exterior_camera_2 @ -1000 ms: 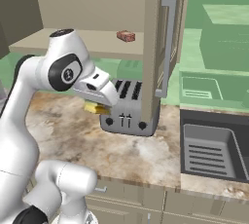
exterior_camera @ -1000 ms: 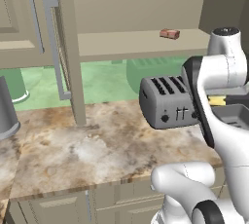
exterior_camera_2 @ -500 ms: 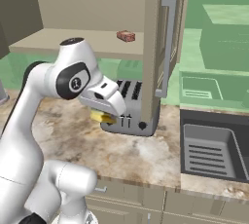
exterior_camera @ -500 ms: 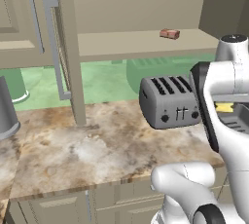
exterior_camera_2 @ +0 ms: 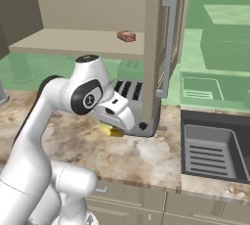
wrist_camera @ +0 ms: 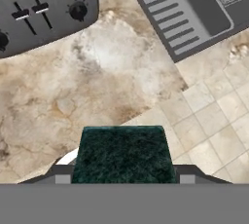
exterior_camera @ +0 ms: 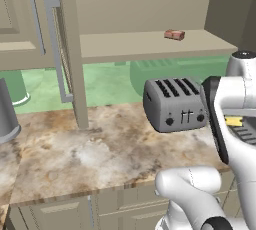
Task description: Locate and retrieve the sponge and bar soap from the cabinet. Place them next to the sink.
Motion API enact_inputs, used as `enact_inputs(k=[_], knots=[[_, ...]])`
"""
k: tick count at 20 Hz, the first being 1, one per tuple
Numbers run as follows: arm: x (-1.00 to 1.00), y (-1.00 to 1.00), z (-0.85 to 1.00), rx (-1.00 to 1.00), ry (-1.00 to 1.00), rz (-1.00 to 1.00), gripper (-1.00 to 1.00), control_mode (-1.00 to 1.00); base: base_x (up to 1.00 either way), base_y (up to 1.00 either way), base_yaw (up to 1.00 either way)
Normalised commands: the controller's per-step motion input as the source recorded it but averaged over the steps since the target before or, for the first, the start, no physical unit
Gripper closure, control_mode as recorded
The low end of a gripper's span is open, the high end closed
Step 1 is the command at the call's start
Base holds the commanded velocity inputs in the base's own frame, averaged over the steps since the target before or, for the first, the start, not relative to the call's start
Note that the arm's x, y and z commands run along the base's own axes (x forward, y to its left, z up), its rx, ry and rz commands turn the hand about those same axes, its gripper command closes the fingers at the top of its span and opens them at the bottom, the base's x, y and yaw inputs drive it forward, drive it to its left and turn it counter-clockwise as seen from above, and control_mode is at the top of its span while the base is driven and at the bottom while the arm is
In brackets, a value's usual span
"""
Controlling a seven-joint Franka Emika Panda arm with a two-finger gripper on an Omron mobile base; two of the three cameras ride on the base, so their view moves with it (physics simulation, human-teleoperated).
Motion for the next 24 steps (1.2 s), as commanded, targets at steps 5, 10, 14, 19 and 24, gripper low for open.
enact_inputs(k=[5,10,14,19,24], knots=[[0.08,-0.44,-0.44,0.00,0.12,-0.09,1.00,-1.00,0.00,0.00,0.00],[0.19,-0.26,-0.24,0.00,0.01,-0.05,1.00,-1.00,0.00,0.00,0.00],[0.12,-0.07,-0.11,0.06,-0.06,-0.01,1.00,-1.00,0.00,0.00,0.00],[0.13,-0.01,-0.18,0.04,-0.04,0.00,1.00,-1.00,0.00,0.00,0.00],[0.17,-0.04,-0.29,0.00,0.00,0.00,1.00,-1.00,0.00,0.00,0.00]])
